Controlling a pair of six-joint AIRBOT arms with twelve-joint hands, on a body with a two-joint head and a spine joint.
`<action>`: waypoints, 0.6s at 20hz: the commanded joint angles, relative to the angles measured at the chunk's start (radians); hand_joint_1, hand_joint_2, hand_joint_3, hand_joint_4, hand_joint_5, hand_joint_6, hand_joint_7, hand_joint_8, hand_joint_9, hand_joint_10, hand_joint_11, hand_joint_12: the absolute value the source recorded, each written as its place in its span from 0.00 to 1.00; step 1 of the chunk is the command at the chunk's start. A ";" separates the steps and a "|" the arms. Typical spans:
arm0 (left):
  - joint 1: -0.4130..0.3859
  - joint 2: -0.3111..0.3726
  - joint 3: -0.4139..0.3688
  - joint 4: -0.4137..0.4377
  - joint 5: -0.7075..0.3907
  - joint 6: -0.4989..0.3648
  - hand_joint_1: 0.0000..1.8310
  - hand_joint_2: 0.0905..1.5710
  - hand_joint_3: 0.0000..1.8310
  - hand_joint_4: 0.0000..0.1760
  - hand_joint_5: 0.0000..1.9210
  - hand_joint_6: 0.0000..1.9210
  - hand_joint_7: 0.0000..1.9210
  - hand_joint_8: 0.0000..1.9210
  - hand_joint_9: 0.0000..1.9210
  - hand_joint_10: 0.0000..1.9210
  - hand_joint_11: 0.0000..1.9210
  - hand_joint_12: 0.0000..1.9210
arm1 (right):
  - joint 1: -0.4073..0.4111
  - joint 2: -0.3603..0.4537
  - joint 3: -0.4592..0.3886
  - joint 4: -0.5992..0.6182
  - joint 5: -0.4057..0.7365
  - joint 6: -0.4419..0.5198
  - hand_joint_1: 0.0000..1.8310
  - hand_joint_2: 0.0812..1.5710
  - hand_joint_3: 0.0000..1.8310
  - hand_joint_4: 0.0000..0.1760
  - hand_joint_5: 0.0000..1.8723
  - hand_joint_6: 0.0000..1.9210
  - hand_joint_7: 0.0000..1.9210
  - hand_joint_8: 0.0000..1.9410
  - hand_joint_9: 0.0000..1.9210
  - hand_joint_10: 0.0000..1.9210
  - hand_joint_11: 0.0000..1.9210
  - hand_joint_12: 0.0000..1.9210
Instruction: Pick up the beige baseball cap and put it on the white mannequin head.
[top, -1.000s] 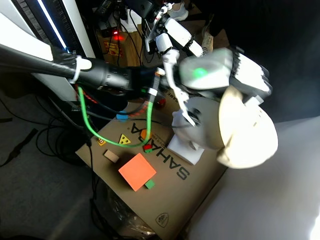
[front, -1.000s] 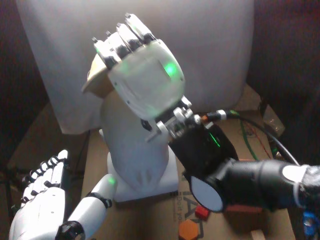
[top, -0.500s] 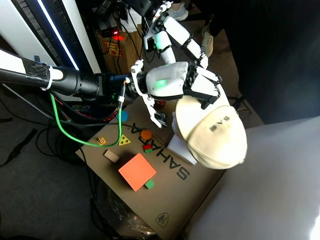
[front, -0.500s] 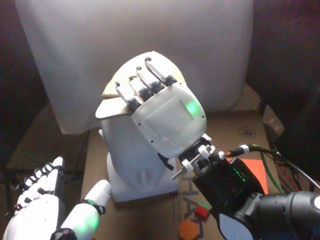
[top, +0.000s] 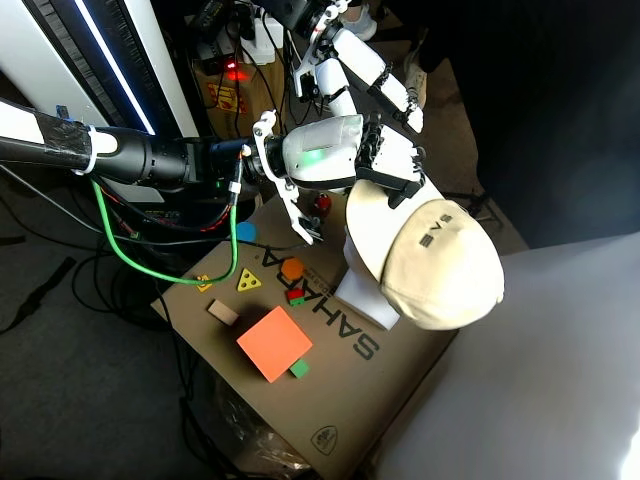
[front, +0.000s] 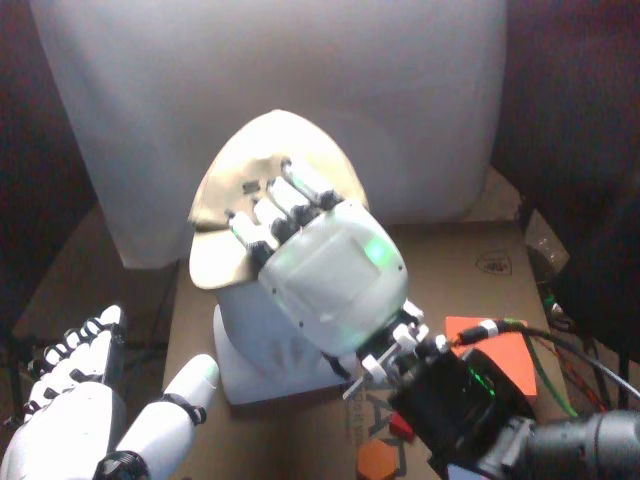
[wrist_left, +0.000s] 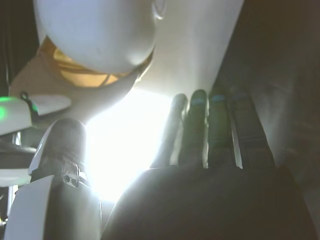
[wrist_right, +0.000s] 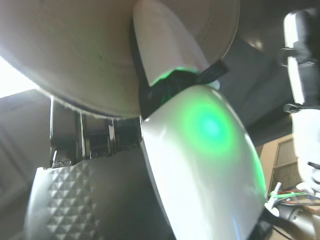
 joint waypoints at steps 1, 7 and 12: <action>-0.004 0.007 0.006 0.057 -0.102 -0.004 0.00 0.70 0.00 0.00 0.01 0.00 0.00 0.00 0.00 0.00 0.00 0.00 | -0.003 0.007 -0.008 -0.053 -0.092 0.005 0.74 0.76 0.00 0.00 0.37 0.59 0.45 0.65 0.35 0.85 0.26 0.97; -0.004 0.008 0.007 0.065 -0.102 0.004 0.00 0.70 0.00 0.00 0.01 0.00 0.00 0.00 0.00 0.00 0.00 0.00 | -0.029 0.017 -0.051 -0.053 -0.050 0.006 0.74 0.76 0.00 0.00 0.38 0.58 0.46 0.63 0.35 0.85 0.27 0.96; -0.008 0.012 0.012 0.071 -0.102 0.007 0.00 0.70 0.00 0.00 0.00 0.00 0.00 0.00 0.00 0.00 0.00 0.00 | -0.061 0.030 -0.092 -0.053 -0.056 -0.019 0.74 0.76 0.00 0.00 0.39 0.58 0.46 0.63 0.36 0.85 0.27 0.96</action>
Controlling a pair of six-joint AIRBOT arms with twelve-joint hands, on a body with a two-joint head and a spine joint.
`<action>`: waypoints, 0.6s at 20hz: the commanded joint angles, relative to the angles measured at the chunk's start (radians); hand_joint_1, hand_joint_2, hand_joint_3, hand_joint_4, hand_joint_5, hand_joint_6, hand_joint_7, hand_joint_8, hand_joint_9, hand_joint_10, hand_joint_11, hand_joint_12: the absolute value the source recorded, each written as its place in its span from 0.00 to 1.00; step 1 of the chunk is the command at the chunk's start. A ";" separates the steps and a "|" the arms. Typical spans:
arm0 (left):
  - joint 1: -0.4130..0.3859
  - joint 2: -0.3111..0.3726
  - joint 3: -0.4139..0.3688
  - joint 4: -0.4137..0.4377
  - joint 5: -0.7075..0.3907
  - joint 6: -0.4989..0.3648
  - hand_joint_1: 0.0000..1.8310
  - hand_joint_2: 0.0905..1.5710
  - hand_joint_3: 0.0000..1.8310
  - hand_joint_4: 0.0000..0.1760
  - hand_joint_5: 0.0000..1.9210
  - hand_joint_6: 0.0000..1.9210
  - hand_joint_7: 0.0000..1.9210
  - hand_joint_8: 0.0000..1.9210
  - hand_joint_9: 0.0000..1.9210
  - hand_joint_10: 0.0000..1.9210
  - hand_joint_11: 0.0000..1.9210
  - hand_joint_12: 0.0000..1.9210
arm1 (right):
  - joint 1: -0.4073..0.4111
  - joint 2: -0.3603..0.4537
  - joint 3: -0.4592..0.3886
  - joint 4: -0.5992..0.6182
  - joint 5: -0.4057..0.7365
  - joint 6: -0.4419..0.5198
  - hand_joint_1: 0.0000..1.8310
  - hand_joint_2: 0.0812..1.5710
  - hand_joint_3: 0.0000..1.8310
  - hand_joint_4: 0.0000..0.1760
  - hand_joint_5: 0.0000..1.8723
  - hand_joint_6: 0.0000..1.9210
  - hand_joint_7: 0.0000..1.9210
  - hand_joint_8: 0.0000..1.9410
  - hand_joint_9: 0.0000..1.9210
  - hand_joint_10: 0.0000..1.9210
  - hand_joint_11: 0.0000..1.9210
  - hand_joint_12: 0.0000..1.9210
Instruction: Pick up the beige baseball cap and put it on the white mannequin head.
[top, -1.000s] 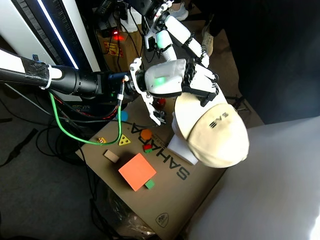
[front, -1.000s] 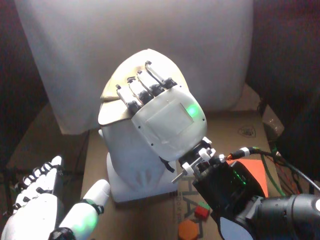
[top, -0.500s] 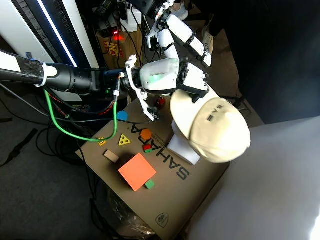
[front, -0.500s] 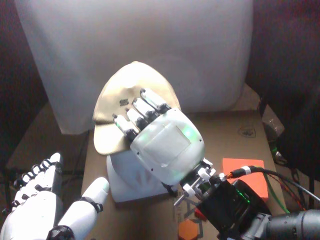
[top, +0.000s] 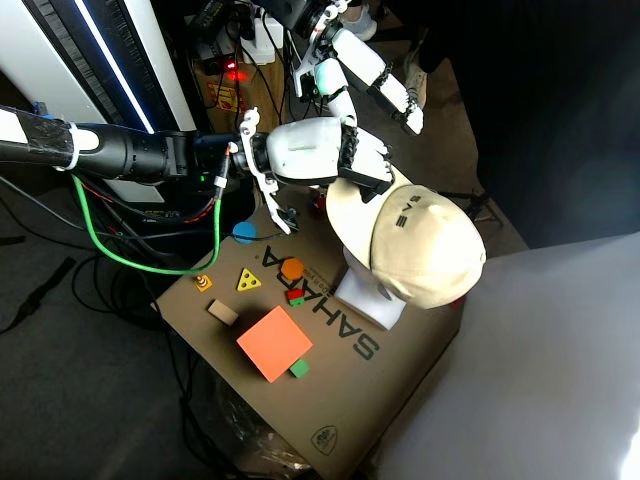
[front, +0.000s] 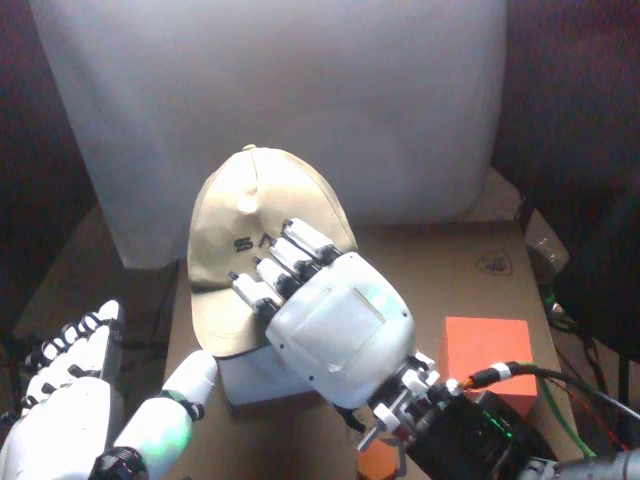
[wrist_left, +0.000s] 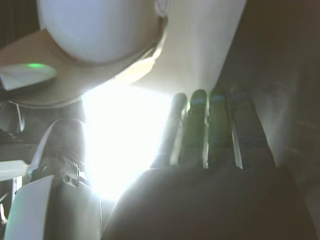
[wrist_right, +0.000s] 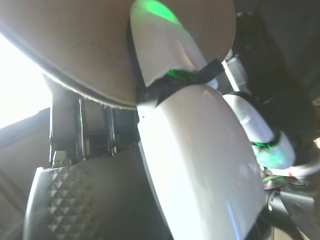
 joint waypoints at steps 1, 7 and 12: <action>-0.007 0.006 0.004 0.058 -0.103 0.001 0.00 0.70 0.00 0.00 0.00 0.00 0.00 0.00 0.00 0.00 0.00 0.00 | -0.006 0.002 -0.010 -0.056 -0.110 -0.008 0.74 0.76 0.00 0.00 0.39 0.58 0.46 0.63 0.36 0.85 0.27 0.96; -0.017 -0.002 0.006 0.048 -0.103 0.034 0.00 0.70 0.00 0.00 0.00 0.00 0.00 0.00 0.00 0.00 0.00 0.00 | -0.022 0.008 -0.022 -0.049 -0.112 -0.010 0.74 0.76 0.00 0.00 0.37 0.59 0.46 0.63 0.36 0.85 0.28 0.97; -0.042 -0.022 0.016 0.044 -0.092 0.054 0.00 0.70 0.00 0.00 0.00 0.00 0.00 0.00 0.00 0.00 0.00 0.00 | -0.018 0.006 0.011 -0.049 -0.096 0.006 0.73 0.76 0.00 0.00 0.36 0.60 0.46 0.64 0.36 0.85 0.26 0.96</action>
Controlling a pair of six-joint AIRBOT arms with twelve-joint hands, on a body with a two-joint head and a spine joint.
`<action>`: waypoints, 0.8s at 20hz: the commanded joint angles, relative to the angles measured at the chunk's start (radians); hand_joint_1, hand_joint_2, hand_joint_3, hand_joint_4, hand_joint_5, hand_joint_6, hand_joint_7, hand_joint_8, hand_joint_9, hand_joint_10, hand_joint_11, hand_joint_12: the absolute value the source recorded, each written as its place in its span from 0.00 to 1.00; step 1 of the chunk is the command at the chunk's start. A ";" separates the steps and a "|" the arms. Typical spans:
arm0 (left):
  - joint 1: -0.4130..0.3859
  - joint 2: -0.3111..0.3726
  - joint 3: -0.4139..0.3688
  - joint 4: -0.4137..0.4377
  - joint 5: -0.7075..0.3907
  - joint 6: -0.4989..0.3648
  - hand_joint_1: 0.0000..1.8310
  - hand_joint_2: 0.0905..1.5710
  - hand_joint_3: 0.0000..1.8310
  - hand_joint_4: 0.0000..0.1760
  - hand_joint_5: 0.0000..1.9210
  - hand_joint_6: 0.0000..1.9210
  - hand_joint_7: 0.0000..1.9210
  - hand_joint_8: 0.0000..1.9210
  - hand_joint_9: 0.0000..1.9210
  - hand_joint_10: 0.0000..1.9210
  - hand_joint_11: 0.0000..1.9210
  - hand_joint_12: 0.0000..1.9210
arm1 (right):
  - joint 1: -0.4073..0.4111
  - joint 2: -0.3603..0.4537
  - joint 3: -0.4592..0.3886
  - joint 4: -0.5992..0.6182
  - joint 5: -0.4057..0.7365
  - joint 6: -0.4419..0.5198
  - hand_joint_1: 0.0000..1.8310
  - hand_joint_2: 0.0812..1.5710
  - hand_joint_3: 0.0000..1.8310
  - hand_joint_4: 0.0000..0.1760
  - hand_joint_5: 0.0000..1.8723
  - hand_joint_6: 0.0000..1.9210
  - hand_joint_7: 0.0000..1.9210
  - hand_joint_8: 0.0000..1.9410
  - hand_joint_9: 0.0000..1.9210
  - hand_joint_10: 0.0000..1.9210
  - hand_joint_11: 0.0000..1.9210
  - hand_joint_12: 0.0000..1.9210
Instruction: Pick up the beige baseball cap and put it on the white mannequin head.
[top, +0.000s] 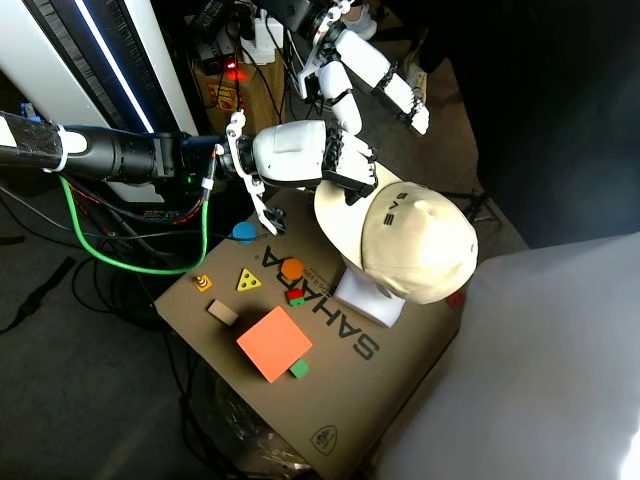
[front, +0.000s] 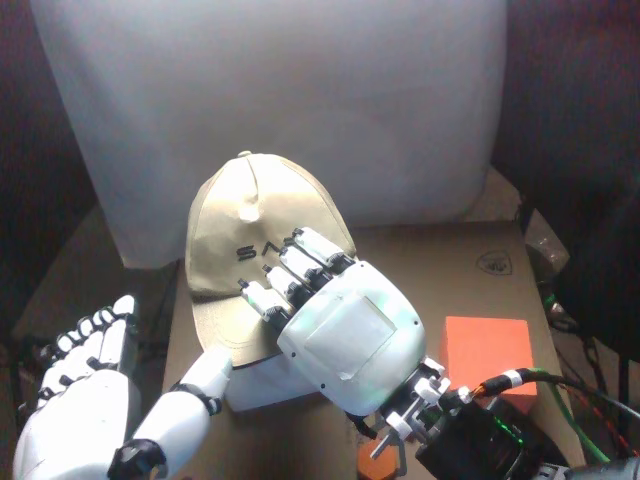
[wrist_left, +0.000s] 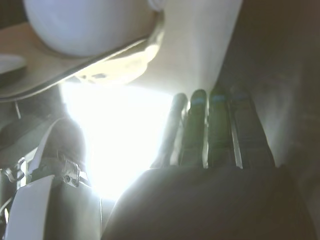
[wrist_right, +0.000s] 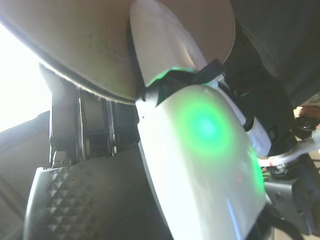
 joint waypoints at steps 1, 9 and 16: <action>-0.013 -0.004 0.008 0.054 -0.098 0.006 0.00 0.70 0.00 0.00 0.00 0.00 0.00 0.00 0.00 0.00 0.01 0.00 | 0.003 0.001 0.008 -0.038 -0.085 0.000 0.74 0.75 0.00 0.00 0.38 0.57 0.48 0.61 0.38 0.84 0.25 0.96; -0.074 -0.017 0.054 -0.009 -0.082 0.056 0.00 0.70 0.00 0.00 0.01 0.00 0.00 0.00 0.00 0.00 0.02 0.01 | -0.001 0.002 0.009 -0.026 -0.064 -0.008 0.68 0.74 0.00 0.00 0.40 0.60 0.48 0.65 0.33 0.75 0.23 0.96; -0.094 -0.019 0.076 -0.003 -0.046 0.052 0.00 0.70 0.00 0.00 0.01 0.00 0.00 0.00 0.00 0.00 0.00 0.00 | -0.022 0.015 -0.026 -0.039 -0.022 -0.045 0.58 0.71 0.00 0.00 0.34 0.37 0.37 0.29 0.26 0.52 0.16 0.89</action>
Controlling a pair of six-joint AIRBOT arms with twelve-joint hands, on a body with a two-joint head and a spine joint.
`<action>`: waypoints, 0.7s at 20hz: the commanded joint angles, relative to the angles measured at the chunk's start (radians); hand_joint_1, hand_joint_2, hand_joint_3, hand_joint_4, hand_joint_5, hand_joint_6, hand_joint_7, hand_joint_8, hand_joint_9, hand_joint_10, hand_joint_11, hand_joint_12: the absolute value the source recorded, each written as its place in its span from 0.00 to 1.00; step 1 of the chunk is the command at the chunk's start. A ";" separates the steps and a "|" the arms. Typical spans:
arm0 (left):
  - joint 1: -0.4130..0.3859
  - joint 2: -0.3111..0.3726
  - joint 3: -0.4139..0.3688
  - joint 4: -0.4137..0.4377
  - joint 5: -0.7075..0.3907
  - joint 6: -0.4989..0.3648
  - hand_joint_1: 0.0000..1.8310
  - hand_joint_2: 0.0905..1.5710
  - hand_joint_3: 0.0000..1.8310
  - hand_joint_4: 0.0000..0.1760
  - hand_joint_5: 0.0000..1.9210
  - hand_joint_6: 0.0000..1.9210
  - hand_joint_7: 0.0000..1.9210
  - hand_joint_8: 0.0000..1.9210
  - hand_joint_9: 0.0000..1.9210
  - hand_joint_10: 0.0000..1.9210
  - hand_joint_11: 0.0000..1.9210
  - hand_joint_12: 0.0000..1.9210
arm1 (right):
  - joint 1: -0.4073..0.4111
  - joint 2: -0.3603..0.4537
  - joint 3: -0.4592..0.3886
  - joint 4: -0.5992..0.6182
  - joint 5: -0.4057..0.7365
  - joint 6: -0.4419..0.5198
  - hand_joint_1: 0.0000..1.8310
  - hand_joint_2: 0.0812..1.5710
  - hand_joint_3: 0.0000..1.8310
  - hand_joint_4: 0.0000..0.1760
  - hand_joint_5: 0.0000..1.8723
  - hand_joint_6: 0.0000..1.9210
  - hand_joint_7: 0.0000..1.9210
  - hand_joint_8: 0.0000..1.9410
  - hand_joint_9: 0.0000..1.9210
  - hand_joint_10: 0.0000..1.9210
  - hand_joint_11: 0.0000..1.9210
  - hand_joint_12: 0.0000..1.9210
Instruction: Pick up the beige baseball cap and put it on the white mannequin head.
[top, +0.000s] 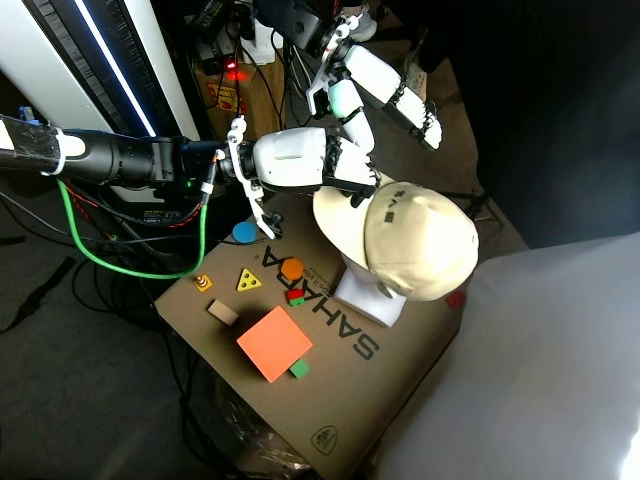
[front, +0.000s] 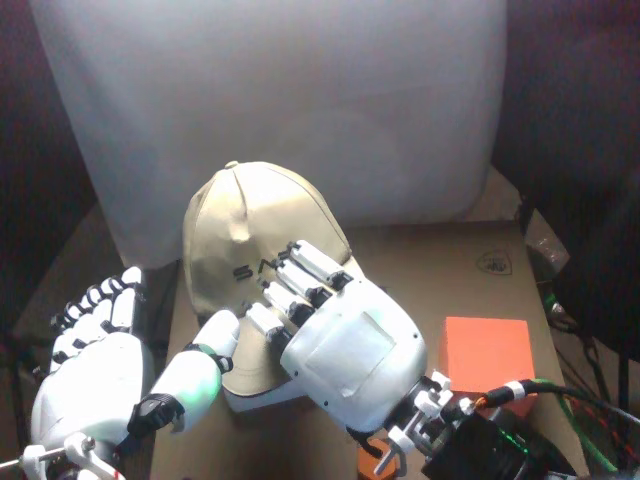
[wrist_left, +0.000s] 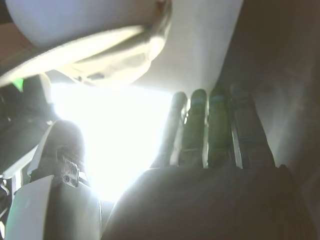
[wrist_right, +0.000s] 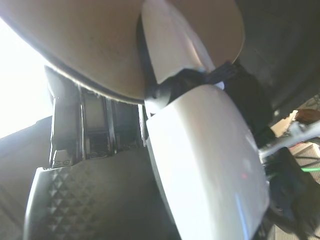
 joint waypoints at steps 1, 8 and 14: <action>-0.007 -0.002 0.004 0.065 -0.094 -0.008 0.00 0.70 0.00 0.00 0.01 0.00 0.00 0.00 0.00 0.00 0.00 0.00 | -0.005 0.005 -0.006 -0.041 -0.077 -0.016 0.56 0.70 0.00 0.00 0.32 0.19 0.38 0.23 0.26 0.47 0.16 0.87; 0.008 -0.001 -0.016 0.063 -0.107 -0.017 0.00 0.70 0.00 0.00 0.01 0.00 0.00 0.00 0.00 0.00 0.01 0.01 | -0.040 0.038 -0.044 -0.043 -0.047 -0.030 0.44 0.61 0.00 0.00 0.22 0.00 0.27 0.00 0.23 0.12 0.03 0.73; 0.008 0.002 -0.008 0.083 -0.108 -0.020 0.00 0.70 0.00 0.00 0.00 0.00 0.00 0.00 0.00 0.00 0.00 0.00 | -0.058 0.113 -0.125 -0.043 -0.036 -0.028 0.32 0.61 0.00 0.00 0.14 0.00 0.13 0.00 0.11 0.00 0.00 0.44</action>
